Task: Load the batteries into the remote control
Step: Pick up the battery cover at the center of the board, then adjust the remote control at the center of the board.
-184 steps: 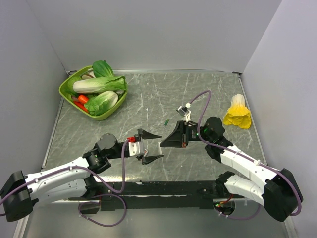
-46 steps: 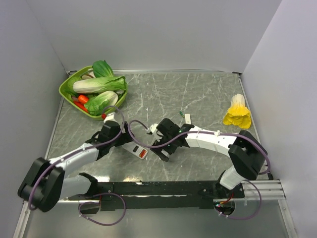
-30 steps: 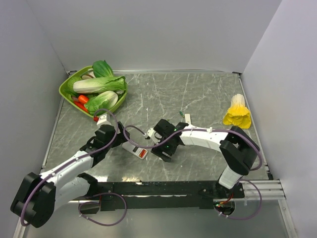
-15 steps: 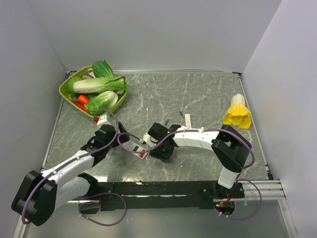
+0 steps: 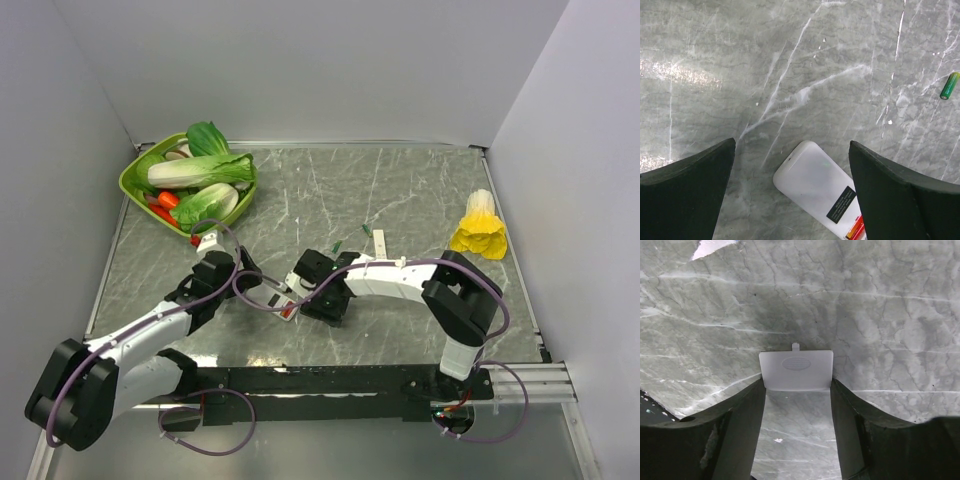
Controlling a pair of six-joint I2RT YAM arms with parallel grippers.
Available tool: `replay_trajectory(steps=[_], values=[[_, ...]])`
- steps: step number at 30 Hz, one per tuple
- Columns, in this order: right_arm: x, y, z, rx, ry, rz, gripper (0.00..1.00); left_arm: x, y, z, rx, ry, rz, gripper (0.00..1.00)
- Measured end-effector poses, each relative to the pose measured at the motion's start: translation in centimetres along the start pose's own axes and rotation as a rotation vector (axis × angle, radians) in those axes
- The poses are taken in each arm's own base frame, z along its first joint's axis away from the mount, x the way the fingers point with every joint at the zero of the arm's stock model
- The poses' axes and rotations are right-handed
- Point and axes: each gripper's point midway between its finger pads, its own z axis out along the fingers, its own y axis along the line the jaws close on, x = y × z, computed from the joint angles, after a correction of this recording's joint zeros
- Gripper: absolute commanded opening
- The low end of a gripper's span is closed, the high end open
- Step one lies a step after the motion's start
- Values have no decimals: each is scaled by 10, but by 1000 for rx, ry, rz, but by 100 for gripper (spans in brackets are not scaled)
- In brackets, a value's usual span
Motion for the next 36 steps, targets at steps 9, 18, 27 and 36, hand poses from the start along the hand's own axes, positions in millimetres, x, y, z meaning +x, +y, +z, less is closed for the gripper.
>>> replay_trajectory(steps=[9,18,27,36], values=[[-1,1,-1,22,7,-21,36,9,3,4,-11,34,4,96],[1,2,-5,26,-11,-8,33,18,-6,11,25,82,4,91],[-8,3,-38,51,-126,27,31,27,-22,10,103,138,-26,86],[-14,3,-45,58,-166,60,27,41,-32,-2,176,169,-87,84]])
